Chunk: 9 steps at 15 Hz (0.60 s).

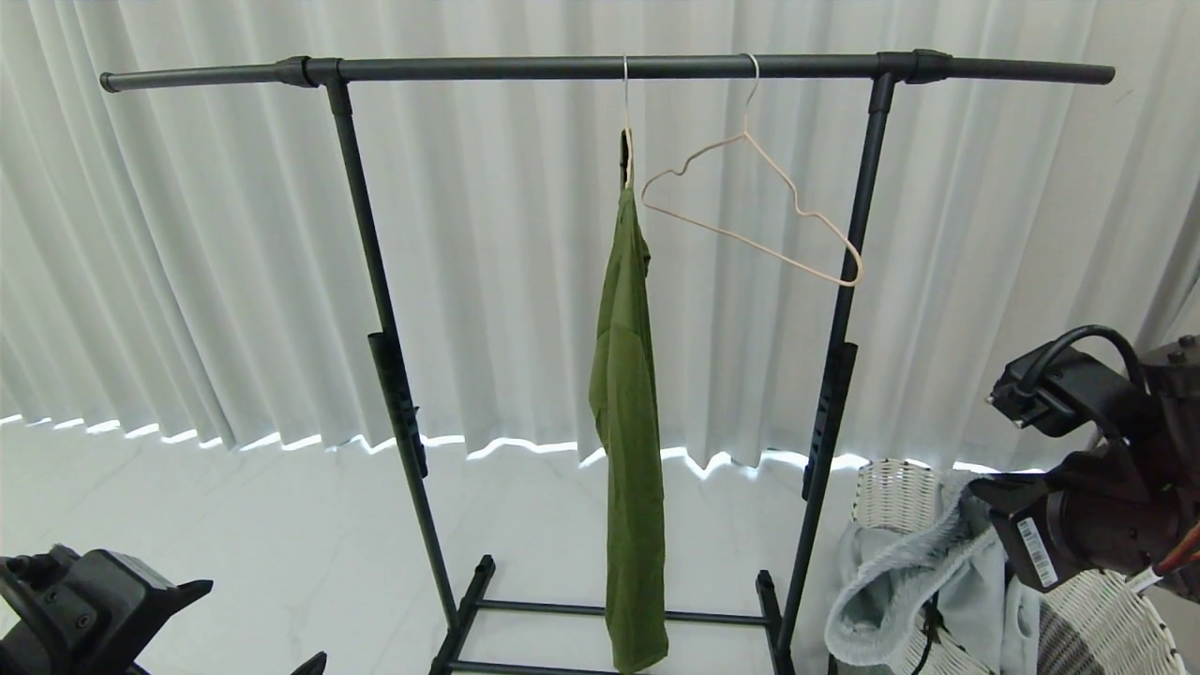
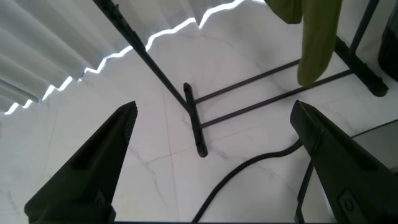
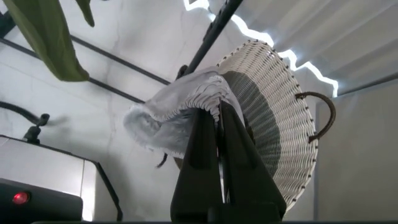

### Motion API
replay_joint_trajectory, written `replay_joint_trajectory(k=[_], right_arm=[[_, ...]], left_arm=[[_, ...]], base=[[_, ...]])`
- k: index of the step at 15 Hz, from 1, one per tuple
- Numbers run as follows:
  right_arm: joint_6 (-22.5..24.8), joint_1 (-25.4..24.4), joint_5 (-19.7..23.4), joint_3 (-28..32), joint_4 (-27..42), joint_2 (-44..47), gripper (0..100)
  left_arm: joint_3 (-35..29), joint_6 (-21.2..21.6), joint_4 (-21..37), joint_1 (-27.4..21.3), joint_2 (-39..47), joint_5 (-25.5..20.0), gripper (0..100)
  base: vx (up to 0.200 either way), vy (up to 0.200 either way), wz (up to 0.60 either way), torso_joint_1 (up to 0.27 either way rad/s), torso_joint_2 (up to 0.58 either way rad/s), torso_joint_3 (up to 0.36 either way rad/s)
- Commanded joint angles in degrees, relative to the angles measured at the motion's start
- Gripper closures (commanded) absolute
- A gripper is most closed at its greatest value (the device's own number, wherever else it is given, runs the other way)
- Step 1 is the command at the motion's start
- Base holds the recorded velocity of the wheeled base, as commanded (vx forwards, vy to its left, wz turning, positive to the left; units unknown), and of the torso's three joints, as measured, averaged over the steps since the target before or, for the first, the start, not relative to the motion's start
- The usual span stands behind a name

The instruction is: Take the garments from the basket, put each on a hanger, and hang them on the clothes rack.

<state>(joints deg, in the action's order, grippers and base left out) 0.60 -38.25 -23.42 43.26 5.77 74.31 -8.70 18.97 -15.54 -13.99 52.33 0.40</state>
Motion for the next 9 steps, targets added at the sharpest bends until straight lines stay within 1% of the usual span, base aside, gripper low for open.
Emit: replay_joint_trajectory(k=[1,3,5,6,9], right_arm=[[-0.07,-0.86,0.04,-0.02,-0.14,0.13,100],[-0.07,-1.47,0.04,-0.02,-0.23,0.04,100],[-0.07,-2.70,0.04,0.24,-0.49,0.04,100],[-0.16,-3.85,0.13,0.94,-0.49,-0.13,100],[-0.25,-6.75,0.57,3.58,-0.58,-1.10,100]], left_arm=[[-0.17,0.02,-0.01,-0.07,0.05,0.04,0],[-0.17,0.02,-0.01,-0.33,0.05,-0.23,0],[0.00,-0.07,-0.01,-0.51,0.05,-0.67,0],[0.00,-0.07,-0.01,-1.03,0.14,-2.07,0],[-0.35,-0.07,-0.01,-1.39,1.02,-8.66,0]], base=[[0.000,0.200,0.00,0.007,0.00,0.002],[0.000,0.200,0.00,0.002,0.00,0.002],[0.000,0.000,0.00,0.000,0.00,0.000],[0.000,0.000,0.00,0.000,0.00,0.000],[0.000,0.000,0.00,0.000,0.00,0.000]])
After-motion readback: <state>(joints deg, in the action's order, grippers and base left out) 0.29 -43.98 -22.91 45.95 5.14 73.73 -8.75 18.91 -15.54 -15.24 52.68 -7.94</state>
